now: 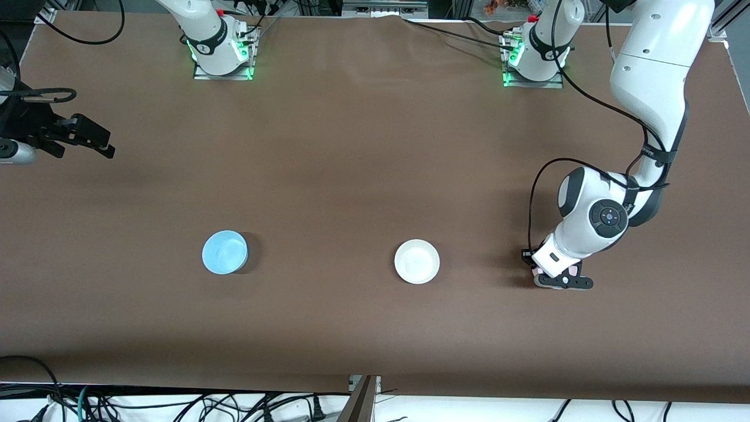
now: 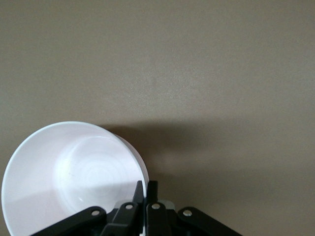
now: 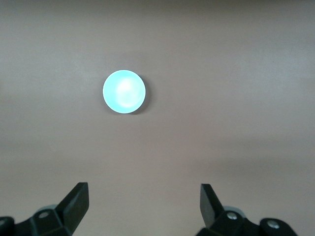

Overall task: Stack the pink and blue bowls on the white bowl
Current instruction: 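Lift the pink bowl and carry it over the white bowl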

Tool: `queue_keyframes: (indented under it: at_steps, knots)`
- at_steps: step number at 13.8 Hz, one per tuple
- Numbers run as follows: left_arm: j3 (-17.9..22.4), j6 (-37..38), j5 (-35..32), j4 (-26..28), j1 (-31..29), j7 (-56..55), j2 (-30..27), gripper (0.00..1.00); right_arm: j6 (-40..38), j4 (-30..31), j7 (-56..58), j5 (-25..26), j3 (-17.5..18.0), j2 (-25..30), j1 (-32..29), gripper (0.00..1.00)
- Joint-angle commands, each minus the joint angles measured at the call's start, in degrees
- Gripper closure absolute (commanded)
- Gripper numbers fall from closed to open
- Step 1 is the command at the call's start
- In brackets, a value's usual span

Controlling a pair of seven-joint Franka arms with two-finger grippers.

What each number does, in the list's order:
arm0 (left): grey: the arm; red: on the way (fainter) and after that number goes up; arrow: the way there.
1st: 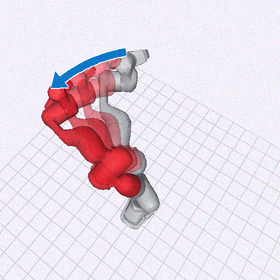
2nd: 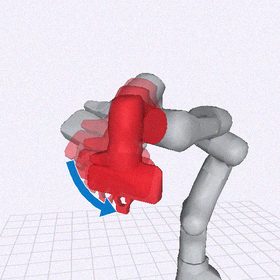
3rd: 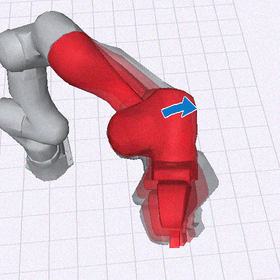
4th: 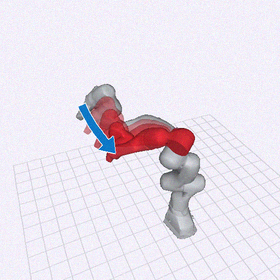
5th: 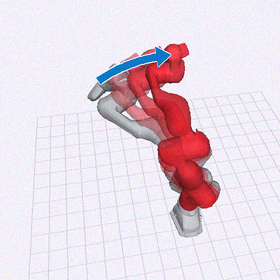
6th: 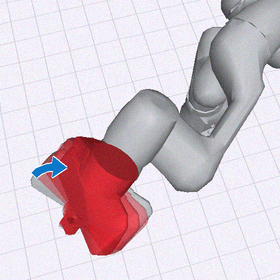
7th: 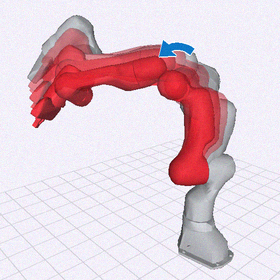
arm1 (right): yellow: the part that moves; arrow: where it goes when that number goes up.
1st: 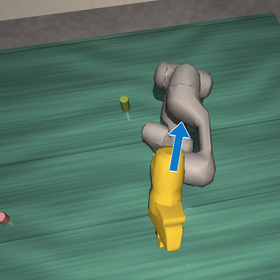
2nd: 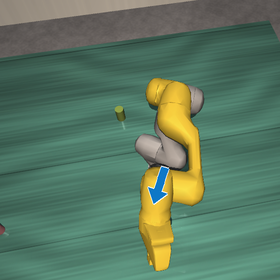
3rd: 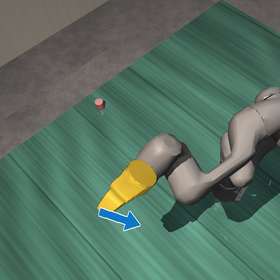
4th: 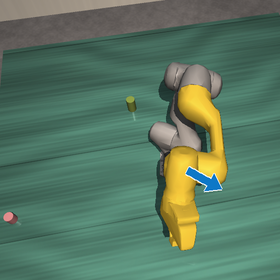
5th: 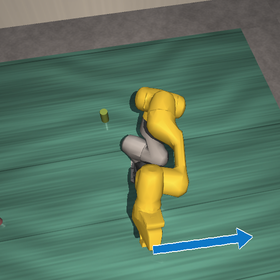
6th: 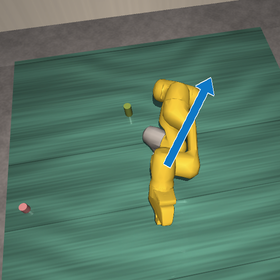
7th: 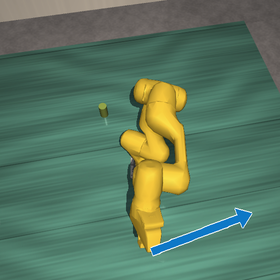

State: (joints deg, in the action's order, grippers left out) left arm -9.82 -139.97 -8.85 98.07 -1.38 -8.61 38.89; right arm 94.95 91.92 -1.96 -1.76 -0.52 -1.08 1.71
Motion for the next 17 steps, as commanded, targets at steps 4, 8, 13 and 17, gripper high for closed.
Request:
queue_keyframes:
  at_steps: [4,8,13,17]
  knots:
    - [-0.55,-0.21,-1.08,-1.82,0.32,-0.36,-0.39,1.00,-0.38,-1.04,0.38,-0.79,0.00,-0.41,-0.39,0.00]
    - [-0.55,2.67,-0.99,-4.45,1.90,-3.08,-0.83,1.00,-0.56,-1.04,0.38,-0.79,0.00,-0.41,-0.83,0.00]
    - [-0.64,9.63,-0.55,-8.59,4.18,-6.76,-1.62,1.00,-1.00,-1.04,0.47,-0.79,-0.18,-0.32,-1.27,0.00]
    - [-0.55,14.55,-0.90,-12.63,7.70,-14.05,-1.62,1.00,-1.09,-0.96,0.47,-0.79,-1.67,-0.24,-1.27,0.00]
